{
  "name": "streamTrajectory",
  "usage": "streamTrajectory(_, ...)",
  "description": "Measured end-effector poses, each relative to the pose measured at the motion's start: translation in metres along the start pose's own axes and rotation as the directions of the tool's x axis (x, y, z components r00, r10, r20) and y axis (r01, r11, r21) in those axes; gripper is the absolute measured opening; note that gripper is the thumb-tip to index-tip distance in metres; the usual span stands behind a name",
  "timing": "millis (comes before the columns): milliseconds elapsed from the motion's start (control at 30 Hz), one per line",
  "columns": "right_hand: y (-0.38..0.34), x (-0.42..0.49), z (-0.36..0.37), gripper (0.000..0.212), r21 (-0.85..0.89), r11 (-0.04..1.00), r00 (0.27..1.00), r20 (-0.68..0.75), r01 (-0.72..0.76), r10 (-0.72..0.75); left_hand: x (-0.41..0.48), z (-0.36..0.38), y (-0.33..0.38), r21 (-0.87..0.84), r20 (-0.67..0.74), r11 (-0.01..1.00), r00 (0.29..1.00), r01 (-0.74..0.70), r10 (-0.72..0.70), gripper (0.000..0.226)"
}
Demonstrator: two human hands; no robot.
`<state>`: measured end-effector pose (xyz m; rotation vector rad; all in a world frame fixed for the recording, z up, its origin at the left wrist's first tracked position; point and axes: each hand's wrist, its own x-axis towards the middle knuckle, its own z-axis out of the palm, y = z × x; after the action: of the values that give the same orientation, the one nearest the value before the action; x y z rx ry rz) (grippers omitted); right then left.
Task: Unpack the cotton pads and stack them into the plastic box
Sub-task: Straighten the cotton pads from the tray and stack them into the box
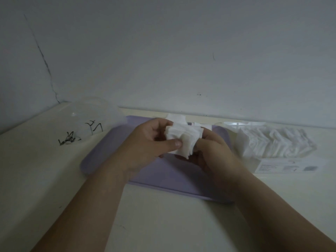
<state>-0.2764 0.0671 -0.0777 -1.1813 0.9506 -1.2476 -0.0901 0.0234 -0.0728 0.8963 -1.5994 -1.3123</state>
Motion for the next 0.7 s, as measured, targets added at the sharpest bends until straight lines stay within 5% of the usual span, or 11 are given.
streamTrajectory(133, -0.003, 0.002, 0.003, 0.043, 0.096, 0.993, 0.997, -0.019, -0.073, 0.075, -0.001, 0.003, 0.001, 0.048, -0.116, 0.999, 0.993, 0.017, -0.011, 0.04)
streamTrajectory(267, -0.002, -0.001, 0.005, 0.045, -0.007, 1.0, 0.997, -0.075, -0.01, 0.009, -0.001, 0.005, 0.002, 0.104, -0.246, 0.993, 0.969, 0.062, -0.035, 0.051)
streamTrajectory(467, -0.004, -0.002, 0.008, 0.045, 0.066, 0.997, 0.99, -0.126, -0.048, 0.056, -0.006, 0.018, 0.009, 0.075, -0.125, 0.997, 0.992, 0.017, -0.008, 0.042)
streamTrajectory(700, 0.002, 0.003, 0.002, 0.041, 0.097, 0.994, 0.965, -0.25, -0.057, 0.079, -0.01, 0.03, 0.006, 0.062, 0.034, 0.997, 0.999, -0.045, 0.043, 0.059)
